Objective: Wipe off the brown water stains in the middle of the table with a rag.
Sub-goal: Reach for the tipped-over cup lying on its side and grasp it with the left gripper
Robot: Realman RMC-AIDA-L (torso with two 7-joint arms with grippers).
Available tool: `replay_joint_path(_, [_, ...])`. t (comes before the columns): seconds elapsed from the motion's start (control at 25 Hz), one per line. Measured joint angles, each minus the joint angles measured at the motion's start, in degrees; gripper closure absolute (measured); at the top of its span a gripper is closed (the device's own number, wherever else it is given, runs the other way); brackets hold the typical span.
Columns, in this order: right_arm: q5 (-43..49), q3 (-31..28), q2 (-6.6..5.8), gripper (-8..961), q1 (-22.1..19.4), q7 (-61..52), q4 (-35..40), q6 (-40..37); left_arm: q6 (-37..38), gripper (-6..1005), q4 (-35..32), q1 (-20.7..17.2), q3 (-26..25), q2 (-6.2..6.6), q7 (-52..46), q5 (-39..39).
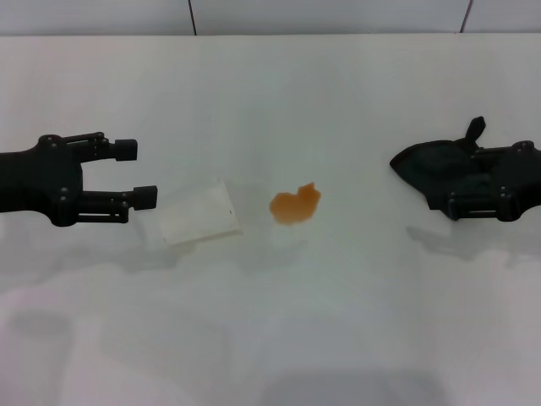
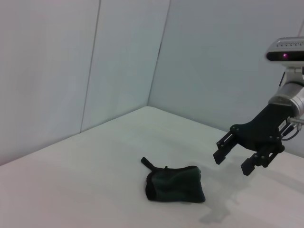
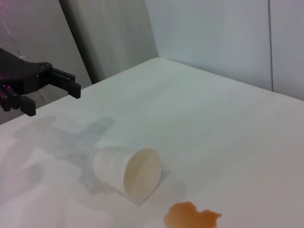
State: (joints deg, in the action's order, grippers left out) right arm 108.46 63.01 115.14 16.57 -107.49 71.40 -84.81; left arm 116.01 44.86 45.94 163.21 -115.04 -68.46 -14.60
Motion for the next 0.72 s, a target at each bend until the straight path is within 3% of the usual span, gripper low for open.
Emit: replay_joint_path(0.72, [0.0, 0.0, 0.0, 327, 0.1, -0.1, 0.1, 0.0, -0.1, 126, -0.2, 0.0, 0.0, 0.09, 0.2, -0.1])
